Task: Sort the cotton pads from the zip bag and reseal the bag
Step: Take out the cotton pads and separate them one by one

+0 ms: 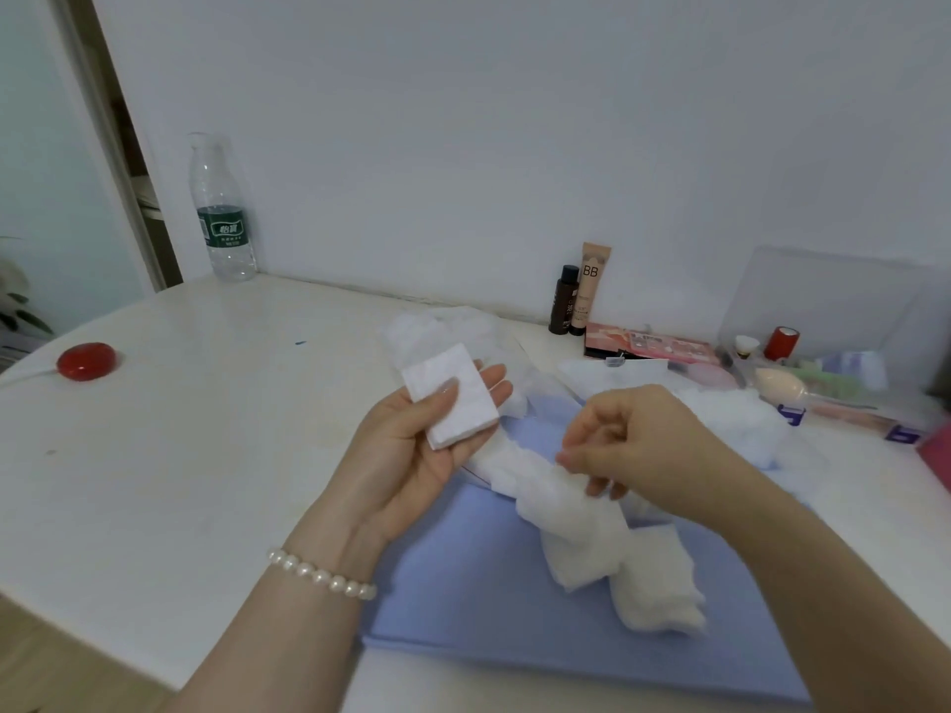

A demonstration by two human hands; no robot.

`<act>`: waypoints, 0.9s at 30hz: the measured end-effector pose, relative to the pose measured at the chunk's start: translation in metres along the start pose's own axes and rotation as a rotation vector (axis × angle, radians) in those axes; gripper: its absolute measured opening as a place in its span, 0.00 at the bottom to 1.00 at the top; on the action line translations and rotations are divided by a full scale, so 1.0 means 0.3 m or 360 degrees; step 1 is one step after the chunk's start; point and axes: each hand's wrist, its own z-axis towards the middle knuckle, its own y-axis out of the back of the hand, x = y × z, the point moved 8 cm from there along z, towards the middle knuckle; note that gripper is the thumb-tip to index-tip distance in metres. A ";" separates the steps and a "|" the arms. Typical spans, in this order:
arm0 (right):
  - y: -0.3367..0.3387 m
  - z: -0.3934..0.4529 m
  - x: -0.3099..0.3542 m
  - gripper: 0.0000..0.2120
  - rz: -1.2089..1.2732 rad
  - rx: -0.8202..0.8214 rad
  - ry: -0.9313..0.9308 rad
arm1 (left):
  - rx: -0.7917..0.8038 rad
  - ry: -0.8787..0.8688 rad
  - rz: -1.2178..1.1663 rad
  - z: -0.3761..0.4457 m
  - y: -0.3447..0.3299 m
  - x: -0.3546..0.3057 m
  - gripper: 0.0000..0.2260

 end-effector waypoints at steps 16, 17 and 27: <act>-0.006 0.003 0.009 0.07 -0.0784 -0.0248 0.0132 | 0.0049 0.0083 0.0073 -0.003 -0.013 0.034 0.15; 0.033 -0.001 0.020 0.08 -0.0652 -0.0328 0.0158 | 0.0052 0.0091 0.0073 -0.004 -0.015 0.036 0.16; 0.004 -0.026 0.057 0.12 0.1626 0.0065 0.0051 | 0.0091 0.0119 0.0105 -0.007 -0.046 0.082 0.13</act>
